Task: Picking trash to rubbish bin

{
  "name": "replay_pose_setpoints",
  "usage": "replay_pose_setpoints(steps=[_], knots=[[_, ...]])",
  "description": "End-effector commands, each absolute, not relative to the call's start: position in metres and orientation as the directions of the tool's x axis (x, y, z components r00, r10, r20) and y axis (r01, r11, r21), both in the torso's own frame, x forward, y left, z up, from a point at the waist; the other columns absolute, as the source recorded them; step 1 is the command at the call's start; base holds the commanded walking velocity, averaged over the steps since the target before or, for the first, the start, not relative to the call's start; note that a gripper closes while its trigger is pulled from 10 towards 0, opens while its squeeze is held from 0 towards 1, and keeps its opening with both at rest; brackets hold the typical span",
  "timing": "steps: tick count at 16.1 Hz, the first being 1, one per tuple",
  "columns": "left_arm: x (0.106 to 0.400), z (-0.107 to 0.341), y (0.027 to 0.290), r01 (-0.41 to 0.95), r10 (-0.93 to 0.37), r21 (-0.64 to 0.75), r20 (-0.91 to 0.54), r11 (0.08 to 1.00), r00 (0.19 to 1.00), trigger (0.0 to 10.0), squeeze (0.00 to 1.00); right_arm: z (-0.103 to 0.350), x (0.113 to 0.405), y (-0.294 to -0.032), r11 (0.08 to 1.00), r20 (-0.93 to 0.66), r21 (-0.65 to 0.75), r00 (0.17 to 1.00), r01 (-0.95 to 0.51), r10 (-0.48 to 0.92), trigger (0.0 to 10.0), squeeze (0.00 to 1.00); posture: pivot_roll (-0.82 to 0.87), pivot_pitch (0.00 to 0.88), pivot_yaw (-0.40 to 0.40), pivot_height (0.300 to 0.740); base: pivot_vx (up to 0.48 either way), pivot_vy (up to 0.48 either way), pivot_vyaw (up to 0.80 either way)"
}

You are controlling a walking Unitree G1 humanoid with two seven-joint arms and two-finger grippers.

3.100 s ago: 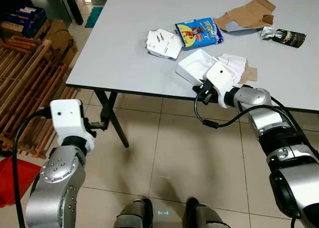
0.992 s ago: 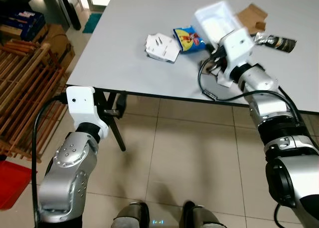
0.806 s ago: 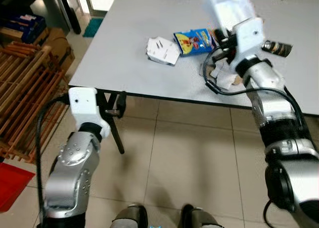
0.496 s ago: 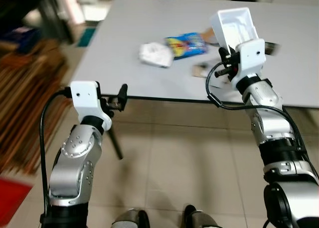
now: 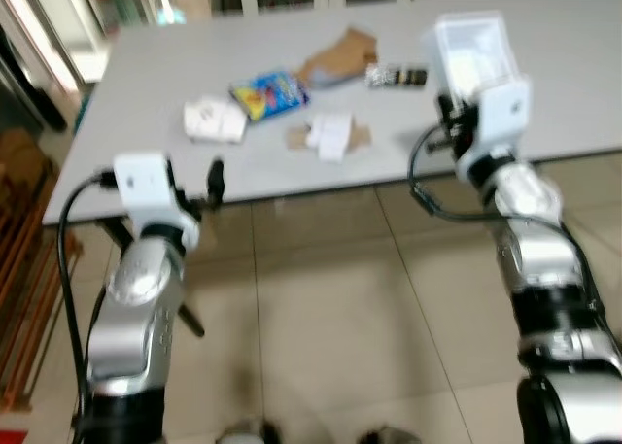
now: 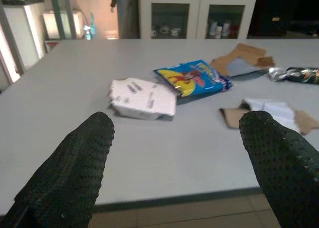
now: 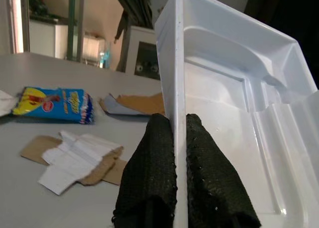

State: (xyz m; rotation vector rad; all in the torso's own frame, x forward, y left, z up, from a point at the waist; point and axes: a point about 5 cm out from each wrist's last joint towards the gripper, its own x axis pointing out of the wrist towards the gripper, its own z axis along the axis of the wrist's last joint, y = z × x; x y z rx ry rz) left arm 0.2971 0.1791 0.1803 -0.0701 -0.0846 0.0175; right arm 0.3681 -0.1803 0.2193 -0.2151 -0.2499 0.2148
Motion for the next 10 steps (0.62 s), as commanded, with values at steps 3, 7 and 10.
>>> replay_pose_setpoints(steps=[3, 7, 10], knots=[[0.2966, 0.1803, 0.1877, -0.059, 0.063, -0.053, 0.080, 0.997, 0.995, 10.0, 0.00, 0.2261, 0.3666, -0.1726, 0.951, 0.242, -0.234, 0.935, -0.204, 0.260, 10.0, 0.00, -0.06, 0.114, 0.059, 0.740, 0.390, 0.209, 0.00], [0.2973, 0.1798, 0.1878, -0.066, 0.069, -0.045, 0.073, 0.997, 0.995, 10.0, 0.00, 0.2242, 0.3659, -0.1717, 0.951, 0.233, -0.232, 0.937, -0.207, 0.261, 10.0, 0.00, -0.06, 0.114, 0.059, 0.740, 0.341, 0.337, 0.00], [0.2975, 0.1791, 0.1869, -0.067, 0.070, -0.042, 0.068, 0.997, 0.995, 10.0, 0.00, 0.2243, 0.3654, -0.1687, 0.948, 0.233, -0.235, 0.934, -0.215, 0.270, 10.0, 0.00, -0.06, 0.116, 0.060, 0.740, 0.329, 0.349, 0.00]])
